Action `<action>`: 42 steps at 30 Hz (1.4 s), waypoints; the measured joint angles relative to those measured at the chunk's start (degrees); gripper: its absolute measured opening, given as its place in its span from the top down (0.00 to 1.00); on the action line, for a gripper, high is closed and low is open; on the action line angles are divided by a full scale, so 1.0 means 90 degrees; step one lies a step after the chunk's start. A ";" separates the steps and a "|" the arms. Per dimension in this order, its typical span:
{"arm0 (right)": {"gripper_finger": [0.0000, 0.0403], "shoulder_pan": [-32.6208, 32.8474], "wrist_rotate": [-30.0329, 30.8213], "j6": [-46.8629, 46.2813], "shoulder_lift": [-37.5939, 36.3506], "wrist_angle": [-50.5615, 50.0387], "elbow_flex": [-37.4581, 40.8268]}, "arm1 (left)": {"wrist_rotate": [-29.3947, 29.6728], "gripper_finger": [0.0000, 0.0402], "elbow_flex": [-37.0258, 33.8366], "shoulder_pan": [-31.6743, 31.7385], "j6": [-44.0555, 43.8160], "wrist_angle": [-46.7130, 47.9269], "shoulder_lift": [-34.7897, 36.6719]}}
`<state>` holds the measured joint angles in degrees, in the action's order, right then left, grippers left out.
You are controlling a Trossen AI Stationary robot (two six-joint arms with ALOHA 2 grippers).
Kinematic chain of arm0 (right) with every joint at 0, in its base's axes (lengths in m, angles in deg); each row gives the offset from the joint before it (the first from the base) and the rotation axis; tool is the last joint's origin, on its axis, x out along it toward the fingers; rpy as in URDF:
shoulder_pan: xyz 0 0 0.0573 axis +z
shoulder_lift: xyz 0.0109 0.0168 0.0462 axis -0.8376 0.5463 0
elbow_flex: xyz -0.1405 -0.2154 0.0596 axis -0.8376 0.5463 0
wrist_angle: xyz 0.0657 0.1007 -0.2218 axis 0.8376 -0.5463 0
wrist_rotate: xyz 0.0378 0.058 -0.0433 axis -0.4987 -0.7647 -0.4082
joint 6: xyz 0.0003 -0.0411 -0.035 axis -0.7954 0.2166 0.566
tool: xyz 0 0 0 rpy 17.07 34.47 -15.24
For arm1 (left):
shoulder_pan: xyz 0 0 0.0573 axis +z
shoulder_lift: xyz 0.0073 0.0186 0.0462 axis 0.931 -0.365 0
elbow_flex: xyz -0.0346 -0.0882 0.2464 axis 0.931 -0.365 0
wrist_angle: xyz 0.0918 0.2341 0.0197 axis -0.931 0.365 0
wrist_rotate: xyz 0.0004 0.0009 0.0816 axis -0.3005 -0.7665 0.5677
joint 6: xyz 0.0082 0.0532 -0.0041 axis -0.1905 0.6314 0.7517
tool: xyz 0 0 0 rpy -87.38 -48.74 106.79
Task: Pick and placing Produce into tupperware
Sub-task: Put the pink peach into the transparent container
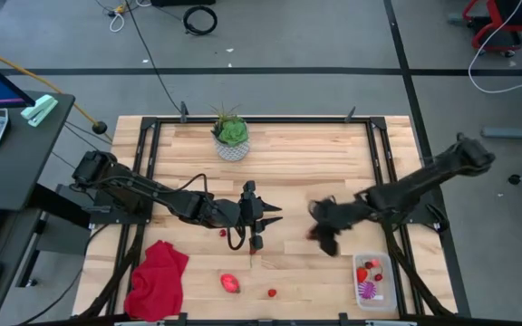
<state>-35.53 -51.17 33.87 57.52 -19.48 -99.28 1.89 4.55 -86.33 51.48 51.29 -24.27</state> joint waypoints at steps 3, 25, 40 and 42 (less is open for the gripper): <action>0.80 0.0815 -0.0239 -0.0978 -0.0604 -0.0454 0.0000 | 0.0000 0.73 0.0000 -0.0002 -0.0002 0.0002 0.0000; 0.79 0.4985 0.0953 -0.6146 -0.0471 -0.1981 0.0000 | 0.0000 0.73 0.0000 -0.0002 -0.0200 0.0000 0.0000; 0.66 0.4975 0.0407 -0.6320 -0.0480 -0.2879 0.0000 | -0.0001 0.73 0.0000 -0.0002 -0.0222 0.0000 0.0000; 0.62 0.4975 0.0411 -0.6274 -0.0480 -0.2873 0.0000 | -0.0001 0.73 0.0000 -0.0002 -0.0223 0.0000 0.0000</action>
<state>9.24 -47.48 -22.59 53.19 -45.34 -99.28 1.88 4.55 -86.35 49.47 51.28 -24.27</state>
